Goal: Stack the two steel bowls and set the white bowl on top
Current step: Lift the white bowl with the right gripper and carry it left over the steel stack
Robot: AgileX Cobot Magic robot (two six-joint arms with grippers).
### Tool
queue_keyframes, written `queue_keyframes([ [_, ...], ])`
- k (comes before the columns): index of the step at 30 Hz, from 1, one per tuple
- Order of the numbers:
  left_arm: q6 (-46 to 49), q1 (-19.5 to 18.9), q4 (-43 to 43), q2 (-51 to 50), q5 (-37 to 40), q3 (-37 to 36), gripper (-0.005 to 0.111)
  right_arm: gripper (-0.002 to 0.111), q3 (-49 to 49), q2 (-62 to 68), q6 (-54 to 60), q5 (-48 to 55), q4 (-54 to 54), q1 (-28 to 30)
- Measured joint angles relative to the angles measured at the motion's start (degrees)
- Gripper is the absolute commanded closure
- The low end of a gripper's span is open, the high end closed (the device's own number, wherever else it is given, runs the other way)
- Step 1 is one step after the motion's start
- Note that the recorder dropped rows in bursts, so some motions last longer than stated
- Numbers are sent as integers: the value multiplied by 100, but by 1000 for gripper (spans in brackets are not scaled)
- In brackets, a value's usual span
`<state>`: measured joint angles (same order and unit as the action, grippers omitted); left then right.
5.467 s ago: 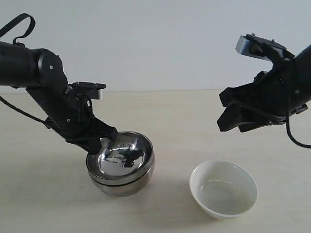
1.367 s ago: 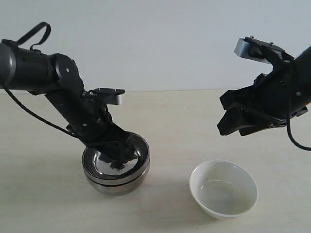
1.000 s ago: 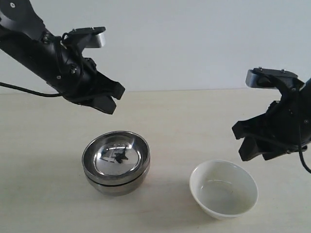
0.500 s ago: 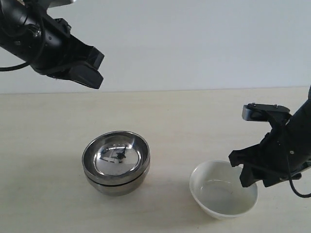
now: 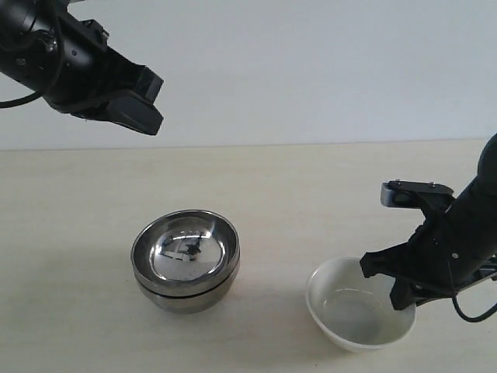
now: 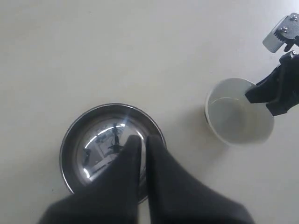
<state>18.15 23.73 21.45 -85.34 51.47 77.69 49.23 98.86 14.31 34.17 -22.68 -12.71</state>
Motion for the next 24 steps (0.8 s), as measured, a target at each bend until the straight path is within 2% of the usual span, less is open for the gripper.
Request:
queue_keyframes([
  [5, -342, 0, -442, 9, 0, -23, 103, 108, 304, -196, 59, 449, -46, 0],
  [8, -569, -198, -853, -17, -30, -244, 103, 108, 642, -625, 70, 824, -111, 0],
  [14, -646, -780, -931, -355, -459, -907, 103, 108, 1408, -1200, 70, 1511, -429, -43],
  [18, -652, -1027, -856, -618, -618, -1155, 103, 108, 1752, -1236, -15, 1540, -454, -523],
  [24, -652, -1043, -779, -697, -618, -1202, 103, 108, 2110, -1036, -199, 1298, -477, -1393],
])
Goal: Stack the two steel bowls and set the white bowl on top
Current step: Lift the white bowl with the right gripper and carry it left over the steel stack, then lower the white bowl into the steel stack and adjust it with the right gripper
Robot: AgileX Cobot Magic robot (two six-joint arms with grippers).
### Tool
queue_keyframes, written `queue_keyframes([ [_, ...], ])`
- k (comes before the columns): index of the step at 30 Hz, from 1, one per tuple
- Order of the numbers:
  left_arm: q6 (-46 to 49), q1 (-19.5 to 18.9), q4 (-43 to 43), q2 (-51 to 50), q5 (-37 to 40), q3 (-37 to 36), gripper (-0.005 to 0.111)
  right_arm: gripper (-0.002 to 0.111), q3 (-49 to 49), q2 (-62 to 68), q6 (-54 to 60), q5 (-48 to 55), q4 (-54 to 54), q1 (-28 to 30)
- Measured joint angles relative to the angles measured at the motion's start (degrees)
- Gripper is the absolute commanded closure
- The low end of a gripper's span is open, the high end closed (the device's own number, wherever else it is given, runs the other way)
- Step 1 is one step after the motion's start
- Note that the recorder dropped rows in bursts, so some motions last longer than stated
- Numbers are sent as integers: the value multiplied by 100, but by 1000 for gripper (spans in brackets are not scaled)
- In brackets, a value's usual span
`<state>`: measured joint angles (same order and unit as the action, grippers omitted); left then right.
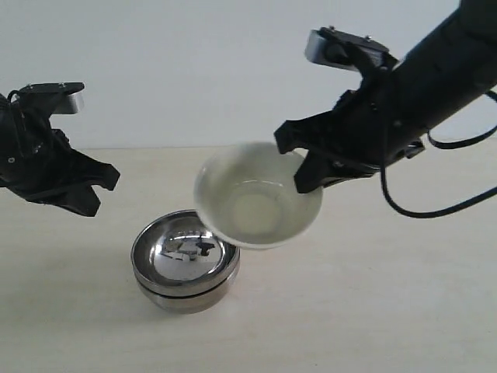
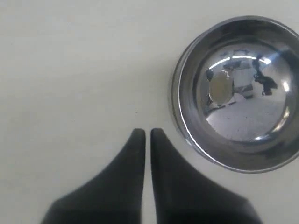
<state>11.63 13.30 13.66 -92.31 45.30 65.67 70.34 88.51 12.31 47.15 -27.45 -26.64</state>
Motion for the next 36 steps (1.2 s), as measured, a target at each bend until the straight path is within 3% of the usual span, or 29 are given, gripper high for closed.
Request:
queue_keyframes([
  [8, -14, 0, 0, -9, 125, -11, 103, 108, 805, 1200, -315, -147, -31, -662],
  [20, -14, 0, 0, -9, 21, -11, 103, 108, 1411, 2314, -382, -251, -139, -724],
  [36, -14, 0, 11, -9, -71, -11, 103, 108, 1729, 2820, -620, -474, 39, -917],
])
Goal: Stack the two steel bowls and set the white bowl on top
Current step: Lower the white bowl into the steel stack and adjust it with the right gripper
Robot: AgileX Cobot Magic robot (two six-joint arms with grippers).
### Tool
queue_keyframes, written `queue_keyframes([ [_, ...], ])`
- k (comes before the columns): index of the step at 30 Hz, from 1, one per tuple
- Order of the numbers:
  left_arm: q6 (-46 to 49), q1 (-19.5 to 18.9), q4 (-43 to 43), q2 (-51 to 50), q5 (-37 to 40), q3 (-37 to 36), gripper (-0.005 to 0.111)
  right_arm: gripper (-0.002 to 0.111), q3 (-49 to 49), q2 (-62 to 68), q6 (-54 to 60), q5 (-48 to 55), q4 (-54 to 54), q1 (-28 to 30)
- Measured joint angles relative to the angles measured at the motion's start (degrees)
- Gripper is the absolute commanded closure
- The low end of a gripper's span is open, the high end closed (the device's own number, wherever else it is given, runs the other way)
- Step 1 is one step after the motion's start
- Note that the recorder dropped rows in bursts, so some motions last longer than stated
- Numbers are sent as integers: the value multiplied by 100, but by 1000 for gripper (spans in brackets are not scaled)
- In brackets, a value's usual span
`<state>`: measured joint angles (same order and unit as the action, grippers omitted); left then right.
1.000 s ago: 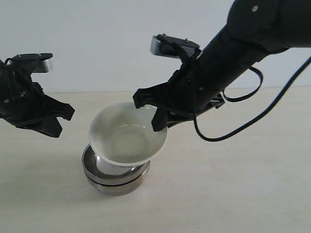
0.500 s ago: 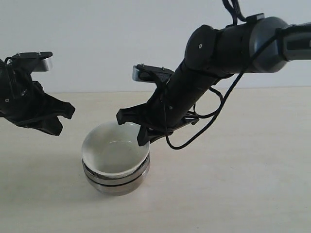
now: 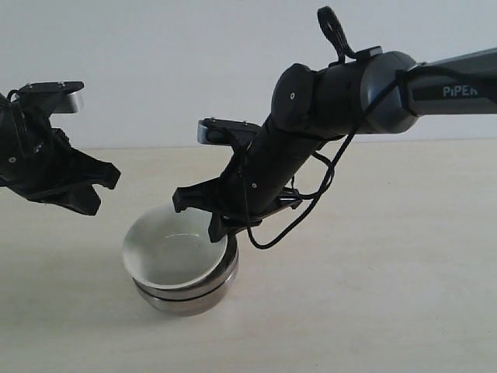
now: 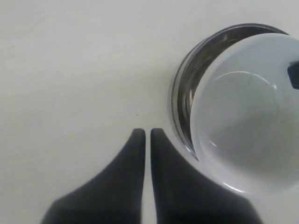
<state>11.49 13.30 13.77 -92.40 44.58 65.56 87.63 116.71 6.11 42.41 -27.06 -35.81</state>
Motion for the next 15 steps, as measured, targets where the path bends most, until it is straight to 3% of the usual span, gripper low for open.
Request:
queue_keyframes([
  [11, 0, 0, 0, 0, 0, 0, 103, 108, 12, 0, -149, 82, 270, -9],
  [15, 0, 0, 0, 0, 0, 0, 103, 93, 12, 0, -105, 124, 297, -9],
])
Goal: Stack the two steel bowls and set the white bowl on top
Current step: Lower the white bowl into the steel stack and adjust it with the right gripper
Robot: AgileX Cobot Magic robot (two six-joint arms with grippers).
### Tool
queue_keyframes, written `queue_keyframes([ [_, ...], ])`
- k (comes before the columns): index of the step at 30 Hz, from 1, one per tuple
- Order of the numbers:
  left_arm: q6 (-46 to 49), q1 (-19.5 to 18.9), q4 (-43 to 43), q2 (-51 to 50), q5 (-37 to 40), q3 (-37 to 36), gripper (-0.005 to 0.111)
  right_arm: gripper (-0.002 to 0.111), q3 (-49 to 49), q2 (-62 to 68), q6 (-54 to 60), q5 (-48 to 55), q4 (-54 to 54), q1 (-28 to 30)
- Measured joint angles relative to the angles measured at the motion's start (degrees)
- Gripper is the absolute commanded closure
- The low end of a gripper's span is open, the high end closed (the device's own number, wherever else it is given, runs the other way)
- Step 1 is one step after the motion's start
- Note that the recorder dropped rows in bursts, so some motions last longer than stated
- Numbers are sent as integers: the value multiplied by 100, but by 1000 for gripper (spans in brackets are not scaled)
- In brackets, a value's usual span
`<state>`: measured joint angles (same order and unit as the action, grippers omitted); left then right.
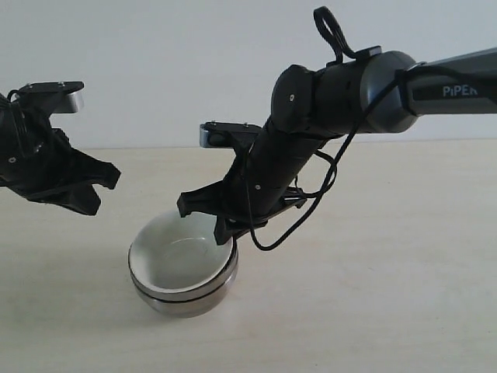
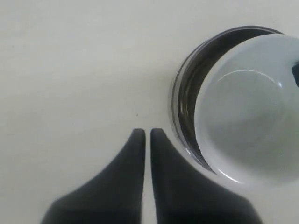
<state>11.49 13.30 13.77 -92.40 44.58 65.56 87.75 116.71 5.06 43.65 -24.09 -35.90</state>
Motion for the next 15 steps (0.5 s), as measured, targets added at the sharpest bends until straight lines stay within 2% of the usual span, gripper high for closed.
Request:
queue_keyframes([
  [1, 0, 0, 0, 0, 0, 0, 103, 85, 0, 0, 17, 0, 10, 0],
  [4, 0, 0, 0, 0, 0, 0, 103, 71, 10, 0, 17, 0, -3, 0],
  [15, 0, 0, 0, 0, -24, 0, 103, 72, 10, 0, 68, -21, 93, 0],
])
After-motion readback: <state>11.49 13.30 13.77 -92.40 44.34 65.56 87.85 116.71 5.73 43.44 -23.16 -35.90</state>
